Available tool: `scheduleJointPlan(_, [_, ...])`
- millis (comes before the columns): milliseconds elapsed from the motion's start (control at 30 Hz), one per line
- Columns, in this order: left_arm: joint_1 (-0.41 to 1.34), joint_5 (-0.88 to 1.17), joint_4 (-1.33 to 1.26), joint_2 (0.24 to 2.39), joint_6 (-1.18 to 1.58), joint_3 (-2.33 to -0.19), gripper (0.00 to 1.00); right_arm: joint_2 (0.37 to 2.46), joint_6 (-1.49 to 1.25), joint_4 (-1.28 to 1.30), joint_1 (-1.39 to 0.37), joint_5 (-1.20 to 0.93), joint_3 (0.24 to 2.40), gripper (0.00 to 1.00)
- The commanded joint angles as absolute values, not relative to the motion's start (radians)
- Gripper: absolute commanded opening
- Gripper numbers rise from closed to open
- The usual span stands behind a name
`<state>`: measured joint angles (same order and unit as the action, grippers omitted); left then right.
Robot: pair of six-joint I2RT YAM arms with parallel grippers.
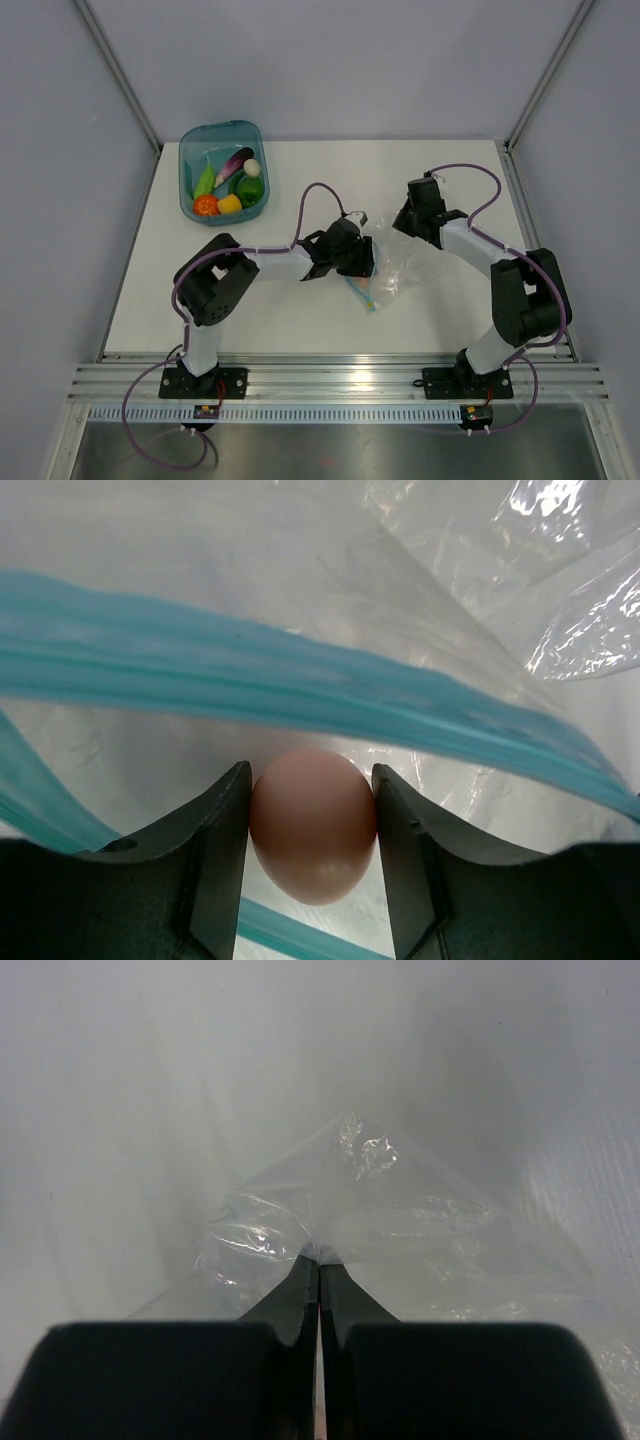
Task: Open the zip-top bag and remove the fake food
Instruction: Pick up the food from the zipper food storage bag.
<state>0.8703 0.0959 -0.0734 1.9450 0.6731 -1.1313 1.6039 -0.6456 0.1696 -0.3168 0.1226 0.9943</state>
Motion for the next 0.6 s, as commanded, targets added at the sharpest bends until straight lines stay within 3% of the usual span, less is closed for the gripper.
scheduleJointPlan(0, [0.868, 0.069, -0.063, 1.878, 0.657, -1.108, 0.48, 1.612, -0.649, 0.163, -0.307, 0.150, 1.028, 0.00])
scheduleJointPlan(567, [0.841, -0.014, -0.141, 1.772, 0.658, -1.034, 0.48, 1.611, -0.650, 0.160, -0.307, 0.144, 1.023, 0.00])
